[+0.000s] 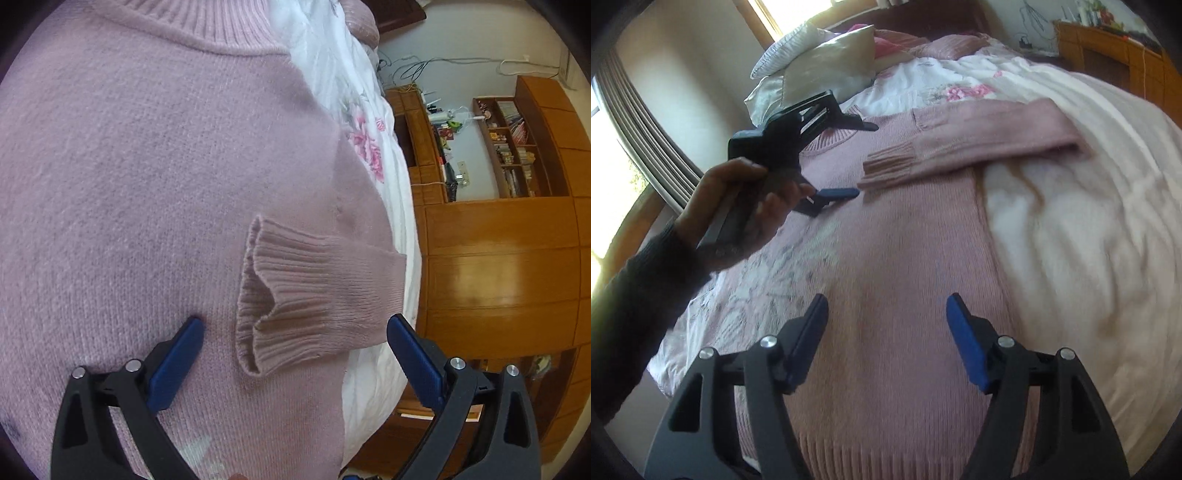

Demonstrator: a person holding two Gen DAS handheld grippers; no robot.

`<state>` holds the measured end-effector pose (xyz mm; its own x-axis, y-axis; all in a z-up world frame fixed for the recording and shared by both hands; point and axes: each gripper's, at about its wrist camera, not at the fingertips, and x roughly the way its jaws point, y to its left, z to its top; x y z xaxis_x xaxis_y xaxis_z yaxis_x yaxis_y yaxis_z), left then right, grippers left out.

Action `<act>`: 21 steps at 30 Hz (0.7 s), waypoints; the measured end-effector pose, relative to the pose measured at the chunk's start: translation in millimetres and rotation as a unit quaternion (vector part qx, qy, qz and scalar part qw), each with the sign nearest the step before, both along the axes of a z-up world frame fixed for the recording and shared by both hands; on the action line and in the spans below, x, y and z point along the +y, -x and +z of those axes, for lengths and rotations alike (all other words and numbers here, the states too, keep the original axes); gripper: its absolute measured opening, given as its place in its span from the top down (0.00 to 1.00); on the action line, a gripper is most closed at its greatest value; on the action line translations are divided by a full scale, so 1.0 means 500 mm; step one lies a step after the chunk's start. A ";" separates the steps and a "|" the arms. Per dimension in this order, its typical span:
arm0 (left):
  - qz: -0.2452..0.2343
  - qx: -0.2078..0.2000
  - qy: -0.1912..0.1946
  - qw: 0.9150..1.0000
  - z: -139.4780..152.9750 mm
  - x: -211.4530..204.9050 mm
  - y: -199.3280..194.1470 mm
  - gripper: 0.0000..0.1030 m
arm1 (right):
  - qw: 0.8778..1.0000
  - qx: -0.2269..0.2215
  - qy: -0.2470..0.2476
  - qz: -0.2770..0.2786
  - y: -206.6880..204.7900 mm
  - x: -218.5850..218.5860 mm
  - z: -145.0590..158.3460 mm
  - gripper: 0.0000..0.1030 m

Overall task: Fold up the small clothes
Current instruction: 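Grasp the other sleeve cuff with the left tool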

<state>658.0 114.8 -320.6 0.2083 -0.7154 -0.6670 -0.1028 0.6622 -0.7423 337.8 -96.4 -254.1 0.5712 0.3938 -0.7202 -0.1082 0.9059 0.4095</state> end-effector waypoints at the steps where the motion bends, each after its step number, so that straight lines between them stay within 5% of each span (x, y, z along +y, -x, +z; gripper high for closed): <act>1: -0.005 0.001 -0.009 1.000 0.004 -0.007 -0.006 0.04 | 1.000 0.010 -0.013 -0.003 0.020 -0.004 -0.008 0.35; 3: -0.018 -0.001 -0.033 0.999 0.012 -0.023 -0.013 0.04 | 0.999 0.025 -0.034 -0.008 0.048 -0.007 -0.018 0.35; 5: -0.029 -0.007 -0.072 0.997 0.025 -0.032 -0.016 0.15 | 0.998 0.037 -0.055 -0.011 0.069 -0.007 -0.026 0.35; 7: -0.036 -0.010 -0.108 0.993 0.035 -0.038 -0.022 0.52 | 0.997 0.043 -0.069 -0.012 0.087 -0.003 -0.028 0.35; 12: -0.035 -0.014 -0.135 0.990 0.044 -0.028 -0.024 0.92 | 0.996 0.047 -0.079 -0.006 0.114 0.015 -0.022 0.35; 21: -0.055 -0.071 -0.123 0.988 0.156 -0.011 -0.011 0.95 | 0.995 0.054 -0.082 -0.009 0.131 0.012 -0.027 0.35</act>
<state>663.4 109.3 -242.8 0.2431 -0.5584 -0.7932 0.0734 0.8259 -0.5590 272.3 -90.2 -267.8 0.5018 0.5024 -0.7041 -0.0406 0.8268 0.5610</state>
